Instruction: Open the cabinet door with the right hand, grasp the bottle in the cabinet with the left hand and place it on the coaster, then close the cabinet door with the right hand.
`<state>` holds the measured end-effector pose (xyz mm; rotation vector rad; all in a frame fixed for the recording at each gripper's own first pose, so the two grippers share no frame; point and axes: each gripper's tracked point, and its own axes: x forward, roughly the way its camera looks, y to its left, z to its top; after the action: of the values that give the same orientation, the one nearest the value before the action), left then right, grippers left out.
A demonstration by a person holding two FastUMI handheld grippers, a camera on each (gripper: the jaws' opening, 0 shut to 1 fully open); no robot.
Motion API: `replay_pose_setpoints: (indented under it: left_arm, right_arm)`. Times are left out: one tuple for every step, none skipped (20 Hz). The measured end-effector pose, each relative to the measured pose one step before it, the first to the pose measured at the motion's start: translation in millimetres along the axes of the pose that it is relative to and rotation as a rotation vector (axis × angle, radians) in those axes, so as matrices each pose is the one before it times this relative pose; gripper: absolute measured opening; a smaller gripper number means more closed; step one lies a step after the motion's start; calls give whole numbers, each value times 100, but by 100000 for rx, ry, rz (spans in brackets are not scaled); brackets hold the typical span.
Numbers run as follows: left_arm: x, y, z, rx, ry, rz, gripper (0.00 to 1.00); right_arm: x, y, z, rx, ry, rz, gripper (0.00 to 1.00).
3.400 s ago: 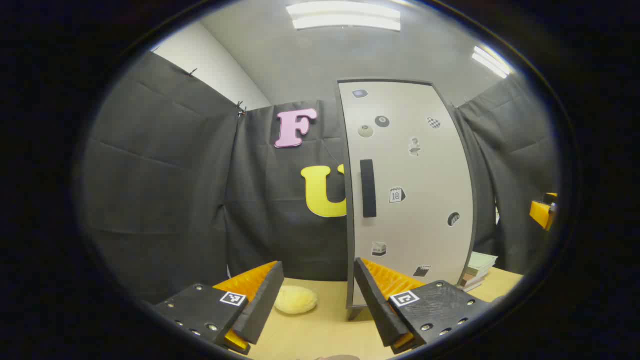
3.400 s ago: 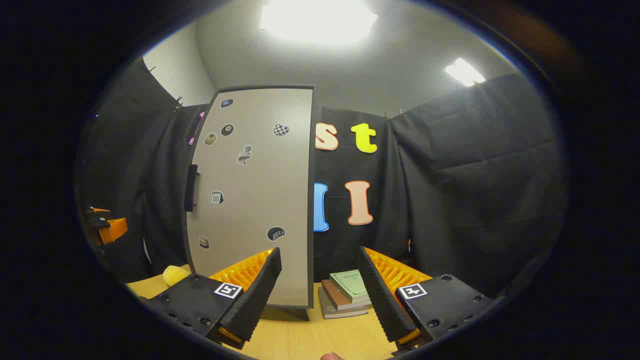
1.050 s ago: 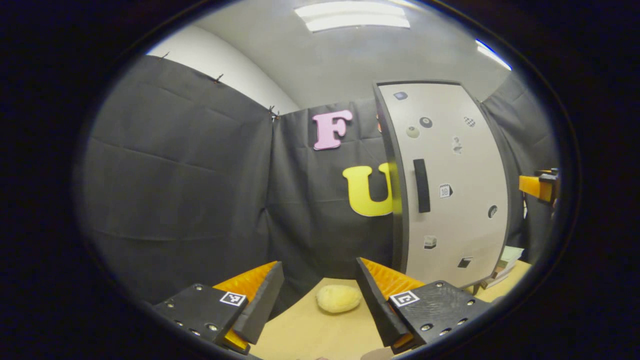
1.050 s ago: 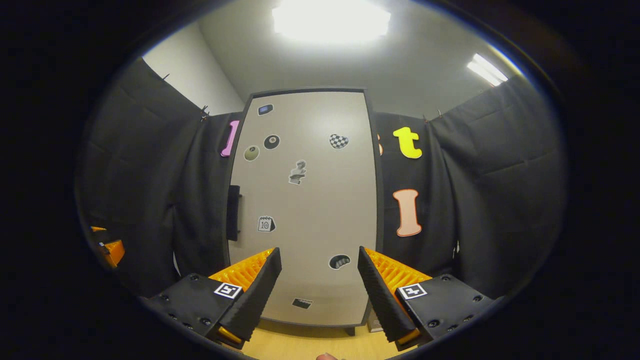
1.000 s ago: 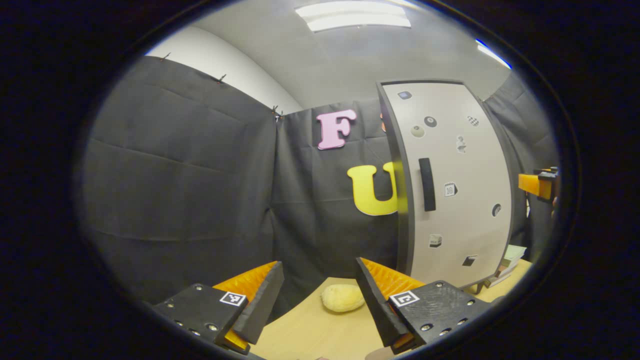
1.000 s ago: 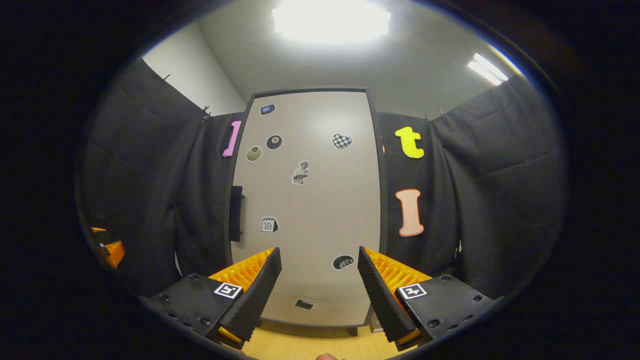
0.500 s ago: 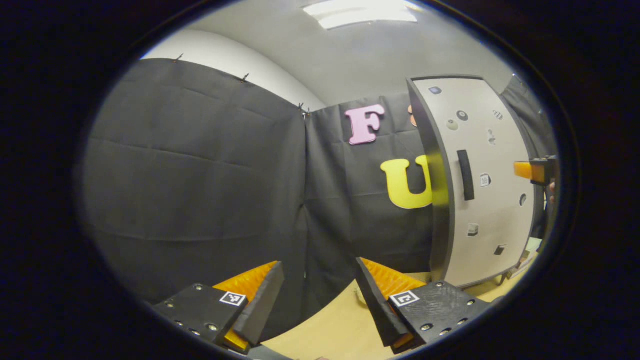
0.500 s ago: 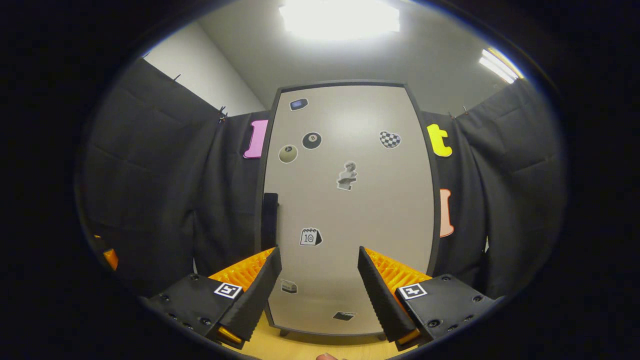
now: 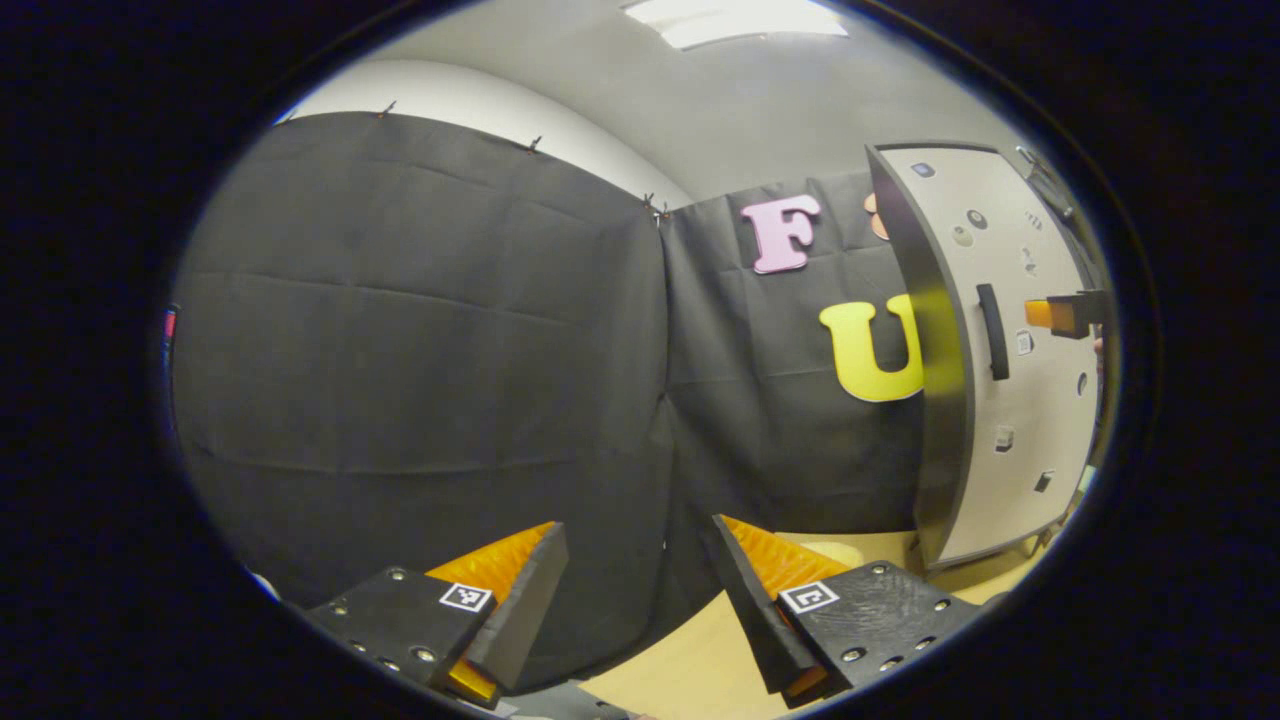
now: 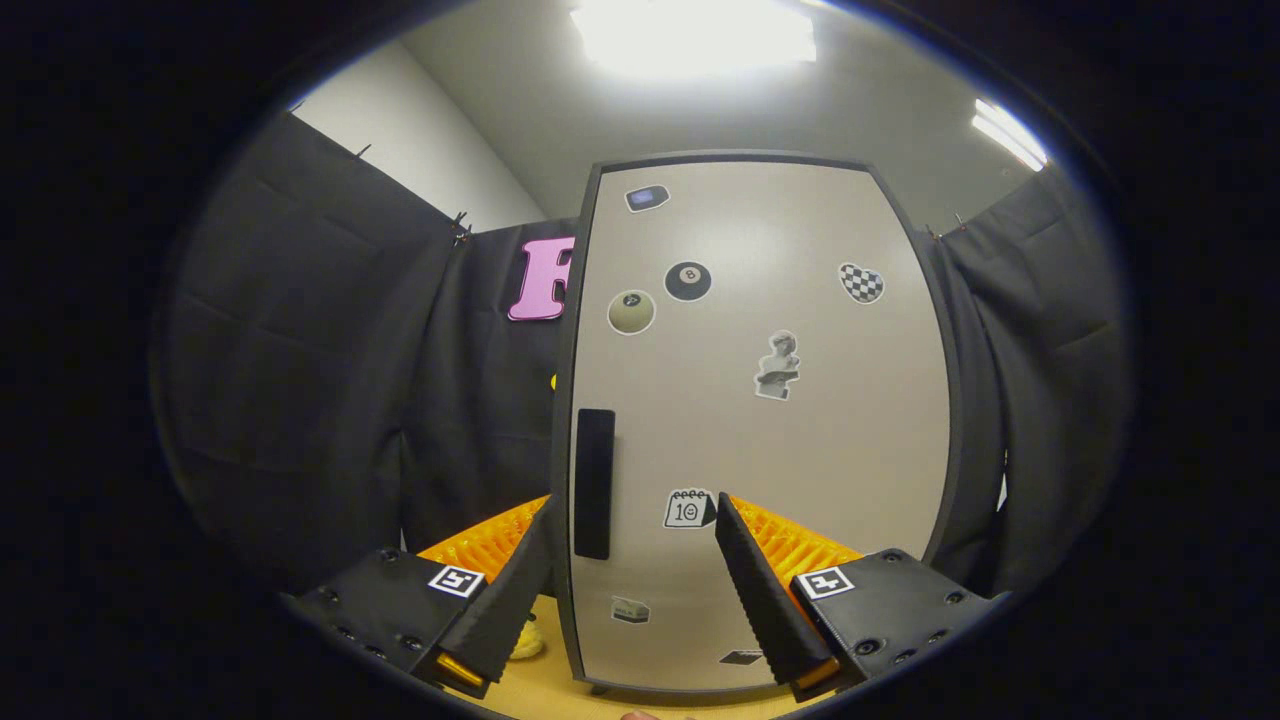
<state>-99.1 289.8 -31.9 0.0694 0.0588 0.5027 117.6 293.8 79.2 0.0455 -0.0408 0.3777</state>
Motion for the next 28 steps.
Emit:
replay_pose_setpoints:
  left_arm:
    - [37, 659, 109, 262, -216, 1152, 86]
    - [-143, 687, 99, 114, -21, 941, 86]
    - [-222, 493, -92, -30, -4, 803, 86]
    - [14, 460, 88, -69, -57, 846, 86]
    - [-88, 359, -72, -13, 85, 845, 86]
    - [-3, 195, -112, -1, 231, 755, 86]
    - [154, 73, -250, -86, 351, 651, 86]
    - [48, 181, -232, -158, 689, 611, 86]
    - [-13, 514, -308, -383, 704, 445, 86]
    - [-72, 471, -288, -321, 559, 571, 86]
    - [-129, 574, -302, -165, 491, 713, 86]
    - [-18, 380, -331, -46, 450, 594, 86]
    - [13, 255, -168, 9, 482, 648, 86]
    - [-168, 200, -175, 85, 716, 487, 86]
    - [-17, 74, -330, 141, 790, 482, 86]
    - [85, 263, -152, 59, 473, 480, 86]
    - [-36, 232, -217, -62, 234, 342, 86]
    - [-84, -3, 67, -101, 34, 293, 86]
    - [209, -178, -164, -89, 270, 98, 86]
    - [59, -72, -87, -34, 233, -46, 86]
    - [7, 33, -131, 13, 82, -15, 86]
    - [110, -24, -74, 11, 34, -107, 86]
    - [40, -24, -145, 12, 103, -155, 86]
    - [71, -7, 39, -43, -130, -265, 86]
    - [-97, 25, 148, -15, -335, -353, 86]
    - [-43, -5, 121, 96, -421, -499, 87]
    - [-119, 7, 114, 221, -646, -658, 87]
    - [-116, 24, 149, 290, -501, -679, 87]
  right_arm:
    - [602, 417, 14, -163, 752, 184, 98]
    - [639, 312, -110, -140, 824, -23, 98]
    - [654, 236, -157, -121, 1202, -151, 97]
    - [554, 229, -131, 8, 1176, -157, 97]
    - [656, 123, -103, 254, 982, -578, 98]
    - [669, 109, -182, 365, 1254, -305, 98]
    - [653, 206, -172, 590, 847, -153, 98]
    - [505, 180, -187, 538, 1065, -89, 97]
    - [555, 85, -214, 584, 900, -86, 96]
    - [523, 237, -27, 376, 75, -16, 97]
    - [539, 37, -24, 89, 535, -536, 98]
    - [484, 98, -57, 194, 326, -272, 97]
    - [512, 217, -35, 247, 569, 220, 97]
    - [584, 170, -110, 350, 746, -168, 97]
    - [500, 166, -248, 300, 1319, -123, 92]
    - [391, 176, -276, 266, 1641, 50, 95]
    - [191, 226, -227, 223, 1201, 490, 92]
    - [281, -1, -89, 312, 593, -637, 93]
    - [203, 53, -13, 62, 232, 6, 74]
    - [110, -76, 38, 96, -151, -648, 69]
    - [109, -20, 55, 174, 43, -243, 67]
    - [53, 45, -19, -53, 266, -238, 69]
    - [-56, -307, 218, 9, 9, -1312, 59]
    - [192, 15, -172, 110, 295, -240, 49]
    - [43, 39, -132, -766, 1443, -193, 40]
    - [-39, -11, 98, 466, 61, -218, 41]
    - [-58, 24, -77, -338, 1163, 332, 34]
    - [-57, 13, -64, 1327, 690, 34, 33]
